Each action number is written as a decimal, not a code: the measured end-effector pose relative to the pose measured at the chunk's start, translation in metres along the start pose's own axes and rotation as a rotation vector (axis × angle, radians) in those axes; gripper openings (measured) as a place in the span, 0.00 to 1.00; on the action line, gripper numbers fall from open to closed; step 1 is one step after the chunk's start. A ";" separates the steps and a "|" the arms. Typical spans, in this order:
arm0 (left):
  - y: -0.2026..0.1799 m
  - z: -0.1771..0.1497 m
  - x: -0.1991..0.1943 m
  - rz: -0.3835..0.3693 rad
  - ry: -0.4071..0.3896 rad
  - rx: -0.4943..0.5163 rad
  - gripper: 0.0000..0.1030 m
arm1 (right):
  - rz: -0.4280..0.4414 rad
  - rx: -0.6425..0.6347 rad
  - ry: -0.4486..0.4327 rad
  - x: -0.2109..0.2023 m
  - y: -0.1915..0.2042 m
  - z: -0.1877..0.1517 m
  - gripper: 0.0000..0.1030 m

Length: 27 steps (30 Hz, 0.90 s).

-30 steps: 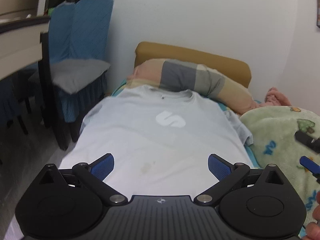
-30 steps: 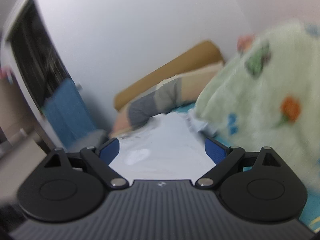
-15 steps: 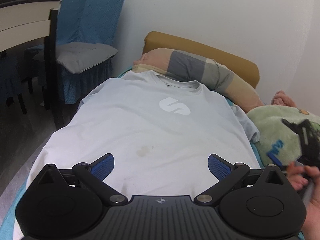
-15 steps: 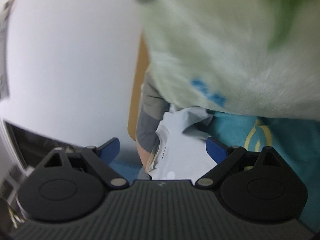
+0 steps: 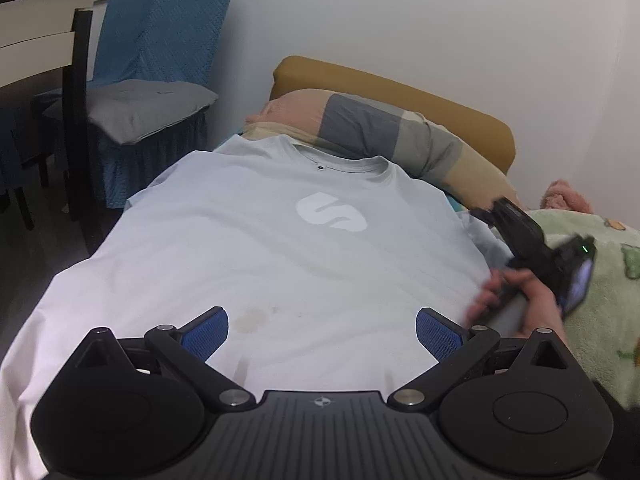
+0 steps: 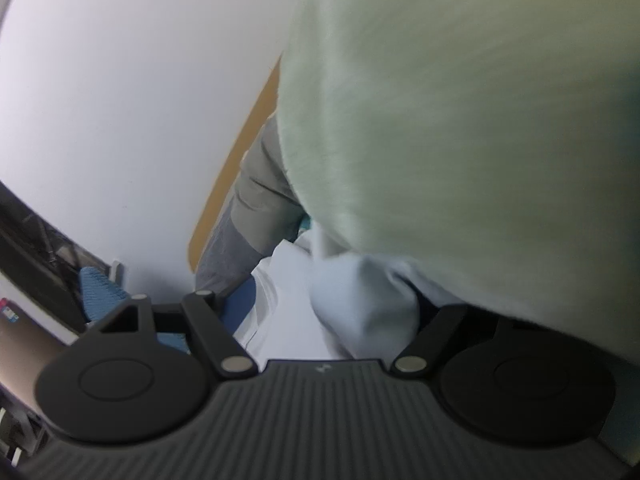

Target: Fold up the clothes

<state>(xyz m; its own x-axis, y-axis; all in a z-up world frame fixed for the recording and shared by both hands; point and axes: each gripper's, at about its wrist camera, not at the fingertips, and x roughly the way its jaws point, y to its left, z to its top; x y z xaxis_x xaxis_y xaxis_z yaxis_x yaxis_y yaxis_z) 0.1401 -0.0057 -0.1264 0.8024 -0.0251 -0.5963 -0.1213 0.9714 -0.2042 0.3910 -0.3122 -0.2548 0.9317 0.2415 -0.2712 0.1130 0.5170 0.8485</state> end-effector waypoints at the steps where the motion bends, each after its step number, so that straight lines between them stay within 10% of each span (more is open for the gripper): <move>1: -0.001 -0.002 0.003 0.000 0.012 0.000 0.98 | -0.015 -0.016 -0.004 0.011 0.006 0.001 0.78; 6: 0.009 -0.004 0.018 -0.015 0.065 -0.056 0.98 | -0.056 -0.041 -0.009 0.053 0.025 0.008 0.75; 10: 0.023 0.002 0.019 -0.009 0.057 -0.104 0.98 | -0.120 -0.065 0.018 0.056 0.034 0.015 0.19; 27: 0.109 0.034 -0.010 0.125 0.013 -0.313 0.98 | -0.294 -0.778 -0.237 -0.009 0.218 0.006 0.14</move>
<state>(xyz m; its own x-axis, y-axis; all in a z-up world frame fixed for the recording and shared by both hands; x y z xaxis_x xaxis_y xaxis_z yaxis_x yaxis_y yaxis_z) 0.1387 0.1088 -0.1167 0.7629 0.0844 -0.6410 -0.3935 0.8473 -0.3567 0.4088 -0.2063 -0.0648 0.9589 -0.1236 -0.2553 0.1733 0.9678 0.1825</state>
